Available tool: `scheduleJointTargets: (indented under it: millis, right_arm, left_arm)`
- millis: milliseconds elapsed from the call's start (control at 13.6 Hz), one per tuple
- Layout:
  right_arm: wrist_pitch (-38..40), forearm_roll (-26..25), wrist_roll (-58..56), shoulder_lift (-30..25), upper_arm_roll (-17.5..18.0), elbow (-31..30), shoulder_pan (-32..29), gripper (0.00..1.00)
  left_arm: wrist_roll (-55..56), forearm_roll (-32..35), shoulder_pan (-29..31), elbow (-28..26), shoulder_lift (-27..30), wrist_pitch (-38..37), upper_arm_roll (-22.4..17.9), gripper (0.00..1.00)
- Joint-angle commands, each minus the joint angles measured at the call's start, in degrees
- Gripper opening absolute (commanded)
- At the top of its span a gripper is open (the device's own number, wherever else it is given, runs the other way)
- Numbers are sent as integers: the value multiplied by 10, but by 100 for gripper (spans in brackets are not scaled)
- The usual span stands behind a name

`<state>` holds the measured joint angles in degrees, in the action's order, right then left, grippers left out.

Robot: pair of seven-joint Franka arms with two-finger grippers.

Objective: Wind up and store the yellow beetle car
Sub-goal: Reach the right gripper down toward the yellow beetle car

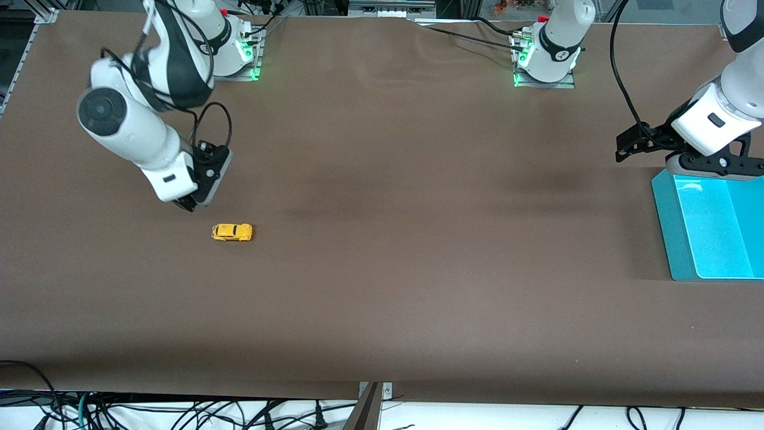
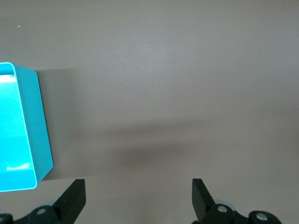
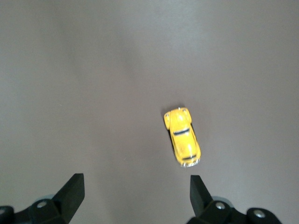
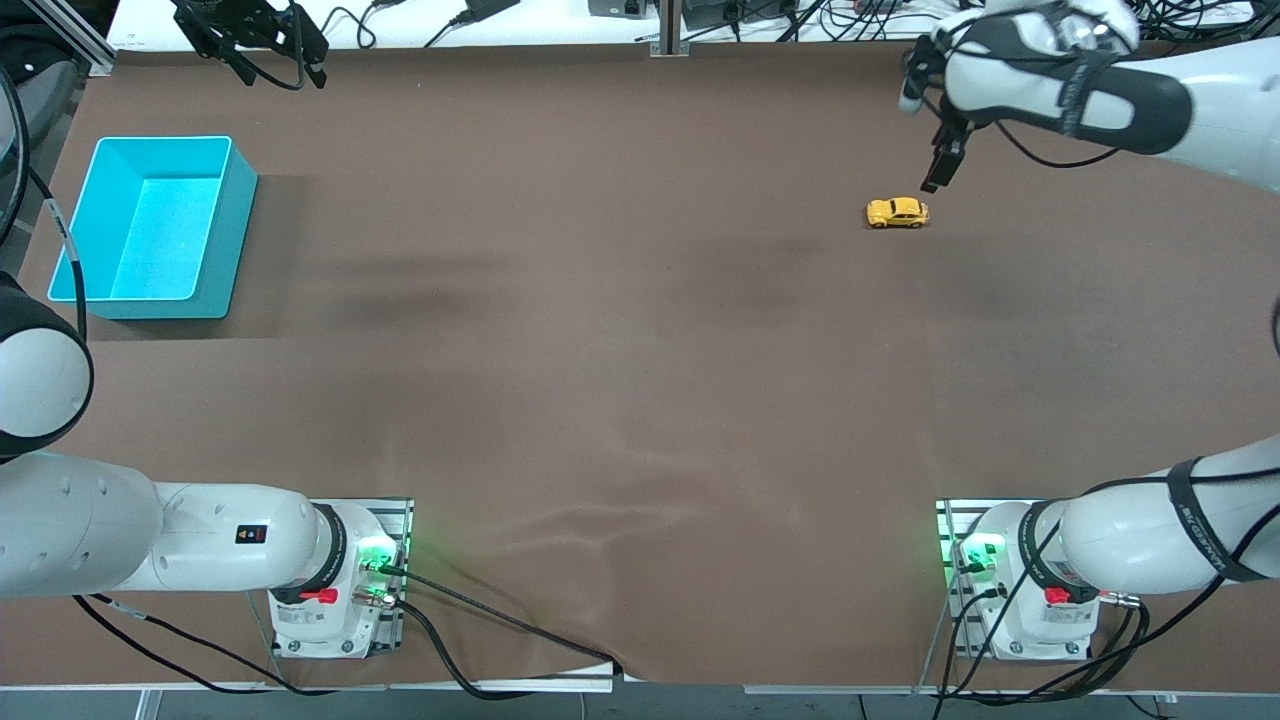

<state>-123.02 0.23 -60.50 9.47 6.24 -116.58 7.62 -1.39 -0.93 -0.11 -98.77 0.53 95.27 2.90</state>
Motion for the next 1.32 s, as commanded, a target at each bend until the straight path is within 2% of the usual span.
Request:
scheduleJointTargets:
  millis: [0,220,513,880,1100,1247]
  right_arm:
    - [-70,-4,-80,37,5,-24,-9,100]
    - [-181,-5,-167,88,5,-56,-29,100]
    - [-245,-3,-209,136,4,-51,-44,100]
    - [-280,-1,-218,171,5,-31,-45,99]
    - [-303,0,-218,187,5,-34,-45,91]
    - [-303,0,-219,188,4,-35,-47,79]
  left_arm:
    - [4,3,1,13,-2,-13,2,100]
    - [3,3,0,13,-3,-13,2,100]
    - [3,3,1,13,-2,-13,2,100]
    - [3,3,1,13,-3,-13,2,100]
    - [3,3,1,13,-3,-13,1,100]
    - [2,3,1,13,-2,-13,1,100]
